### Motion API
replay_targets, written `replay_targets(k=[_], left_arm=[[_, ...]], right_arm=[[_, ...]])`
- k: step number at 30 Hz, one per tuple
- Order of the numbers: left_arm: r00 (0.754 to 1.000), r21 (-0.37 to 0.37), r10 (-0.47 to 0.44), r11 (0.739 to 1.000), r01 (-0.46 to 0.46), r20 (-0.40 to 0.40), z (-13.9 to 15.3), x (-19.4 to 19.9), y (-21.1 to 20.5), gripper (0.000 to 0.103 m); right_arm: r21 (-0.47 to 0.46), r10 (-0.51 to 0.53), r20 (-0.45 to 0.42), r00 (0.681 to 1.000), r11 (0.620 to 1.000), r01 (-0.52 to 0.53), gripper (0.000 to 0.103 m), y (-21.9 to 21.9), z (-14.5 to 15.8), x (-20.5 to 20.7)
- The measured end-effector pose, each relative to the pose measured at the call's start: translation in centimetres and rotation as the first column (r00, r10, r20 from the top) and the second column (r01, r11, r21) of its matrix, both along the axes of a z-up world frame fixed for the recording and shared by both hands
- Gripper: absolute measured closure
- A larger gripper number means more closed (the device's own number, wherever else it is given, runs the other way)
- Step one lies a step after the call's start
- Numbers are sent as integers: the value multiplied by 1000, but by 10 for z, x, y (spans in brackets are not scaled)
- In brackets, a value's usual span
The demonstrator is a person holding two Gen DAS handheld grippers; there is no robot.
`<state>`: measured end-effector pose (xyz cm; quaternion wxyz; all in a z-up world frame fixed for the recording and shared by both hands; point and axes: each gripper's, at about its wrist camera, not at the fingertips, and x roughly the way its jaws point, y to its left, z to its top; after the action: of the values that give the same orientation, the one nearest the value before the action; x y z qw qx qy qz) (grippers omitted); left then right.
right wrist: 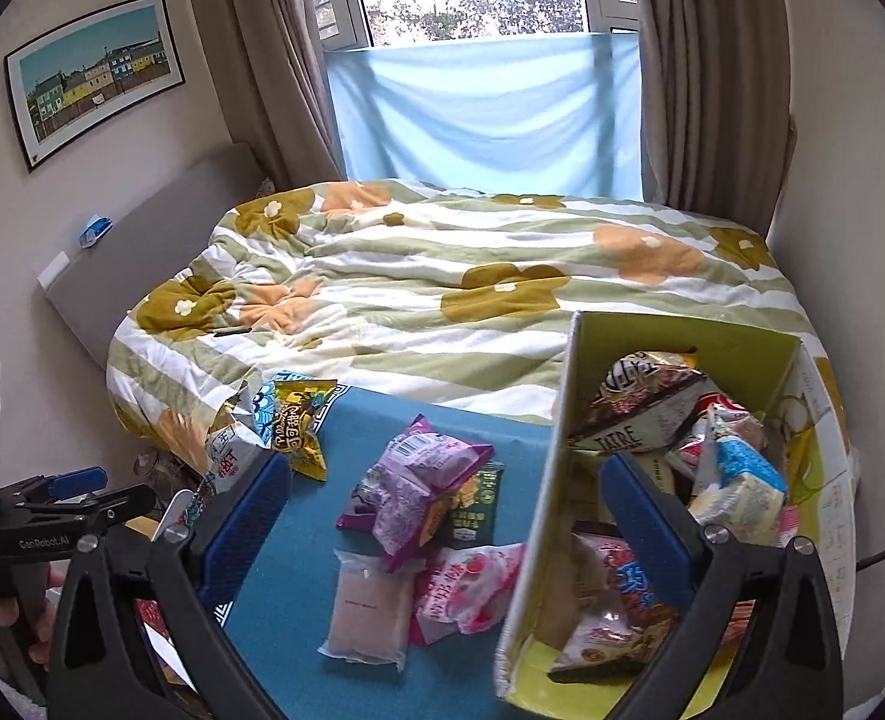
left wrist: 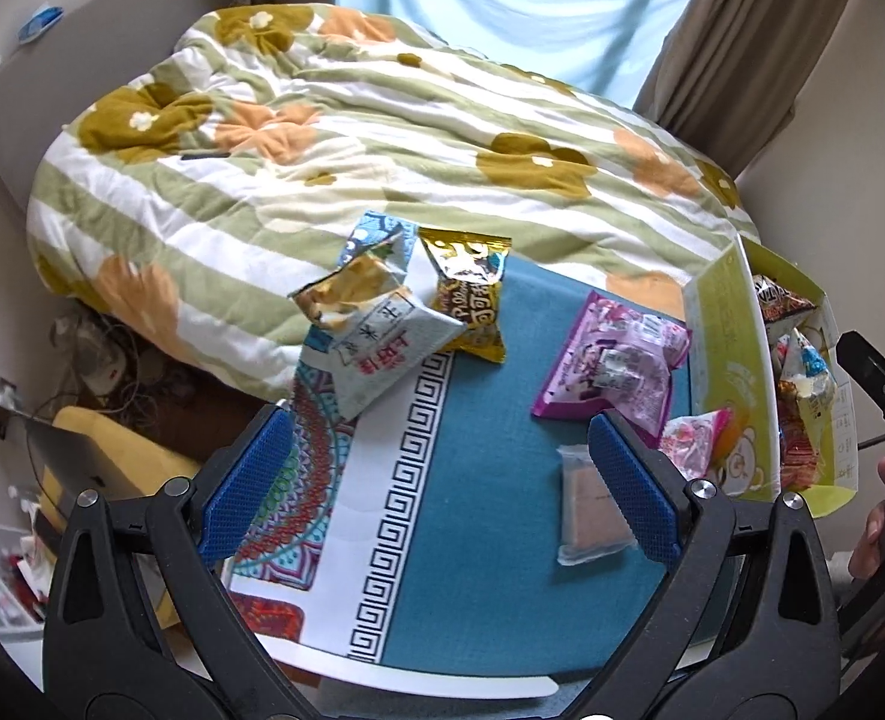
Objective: Organize snacks
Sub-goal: 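Move both tools back over the remaining snacks on the table, then grasp the grey corn chip bag with the left tool while the right tool grasps the chocolate pack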
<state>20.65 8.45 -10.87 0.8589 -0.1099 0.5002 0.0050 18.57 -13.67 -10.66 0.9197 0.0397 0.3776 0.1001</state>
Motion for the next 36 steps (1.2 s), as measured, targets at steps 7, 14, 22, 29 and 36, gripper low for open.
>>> replay_targets(k=[7, 14, 22, 29, 36], left_arm=[[999, -70, 11, 997, -14, -46, -28, 41, 58, 4], [988, -114, 54, 991, -71, -144, -77, 86, 75, 5], [972, -215, 84, 968, -132, -221, -116, 119, 74, 5], [954, -178, 107, 971, -162, -280, -141, 134, 69, 5], [944, -148, 110, 975, -162, -311, -160, 143, 63, 18]], right_arm=[[15, -12, -50, 999, 1000, 13, 0, 65, -23, 39], [36, -58, -118, 991, 997, 63, 0, 104, -61, 78], [41, -34, -220, 975, 998, 44, 0, 123, -96, 119], [66, 22, -288, 957, 998, -3, 0, 132, -119, 149], [104, 64, -361, 930, 994, -28, 0, 143, -146, 169]])
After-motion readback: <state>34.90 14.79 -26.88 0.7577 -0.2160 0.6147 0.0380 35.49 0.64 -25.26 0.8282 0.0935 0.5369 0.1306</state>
